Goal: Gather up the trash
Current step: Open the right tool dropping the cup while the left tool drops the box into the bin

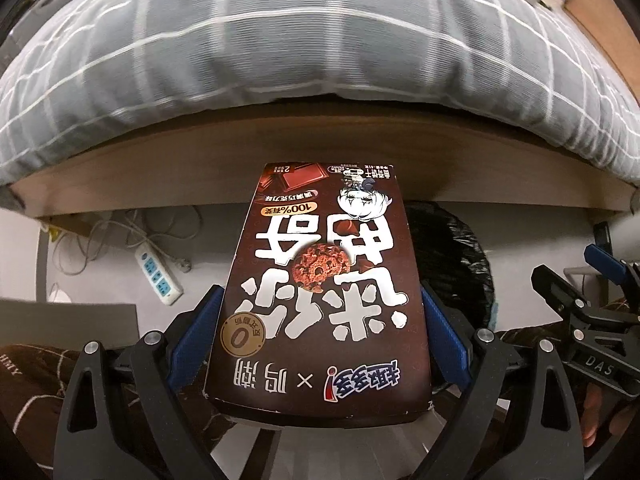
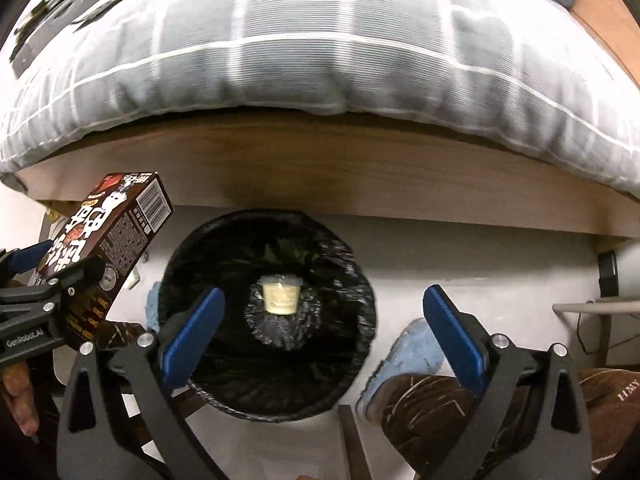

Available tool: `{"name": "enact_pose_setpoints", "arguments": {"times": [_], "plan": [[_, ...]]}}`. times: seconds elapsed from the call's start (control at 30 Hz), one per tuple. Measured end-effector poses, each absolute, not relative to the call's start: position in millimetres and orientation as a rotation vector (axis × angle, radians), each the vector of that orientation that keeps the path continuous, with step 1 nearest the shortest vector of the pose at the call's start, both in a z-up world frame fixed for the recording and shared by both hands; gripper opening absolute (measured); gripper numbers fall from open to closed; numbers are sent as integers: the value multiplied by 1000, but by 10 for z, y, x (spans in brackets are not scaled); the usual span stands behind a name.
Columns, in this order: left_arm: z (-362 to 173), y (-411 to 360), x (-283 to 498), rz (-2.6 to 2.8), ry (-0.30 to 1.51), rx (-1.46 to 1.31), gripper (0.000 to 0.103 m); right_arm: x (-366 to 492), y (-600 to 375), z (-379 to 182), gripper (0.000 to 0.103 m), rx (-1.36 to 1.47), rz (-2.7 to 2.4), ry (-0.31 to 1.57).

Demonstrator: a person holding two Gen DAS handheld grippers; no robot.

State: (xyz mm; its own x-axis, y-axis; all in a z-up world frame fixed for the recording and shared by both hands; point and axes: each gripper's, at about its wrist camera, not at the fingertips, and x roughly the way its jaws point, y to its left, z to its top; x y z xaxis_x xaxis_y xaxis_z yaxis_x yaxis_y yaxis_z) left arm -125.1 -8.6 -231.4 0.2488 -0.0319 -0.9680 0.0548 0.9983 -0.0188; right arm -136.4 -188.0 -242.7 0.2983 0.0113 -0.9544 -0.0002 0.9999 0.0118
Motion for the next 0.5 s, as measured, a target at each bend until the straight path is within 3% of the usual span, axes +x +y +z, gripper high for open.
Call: {"name": "enact_pose_setpoints", "arguments": {"times": [0.5], "plan": [[-2400, -639, -1212, -152, 1325, 59, 91, -1461, -2418, -2265, 95, 92, -87, 1242]]}}
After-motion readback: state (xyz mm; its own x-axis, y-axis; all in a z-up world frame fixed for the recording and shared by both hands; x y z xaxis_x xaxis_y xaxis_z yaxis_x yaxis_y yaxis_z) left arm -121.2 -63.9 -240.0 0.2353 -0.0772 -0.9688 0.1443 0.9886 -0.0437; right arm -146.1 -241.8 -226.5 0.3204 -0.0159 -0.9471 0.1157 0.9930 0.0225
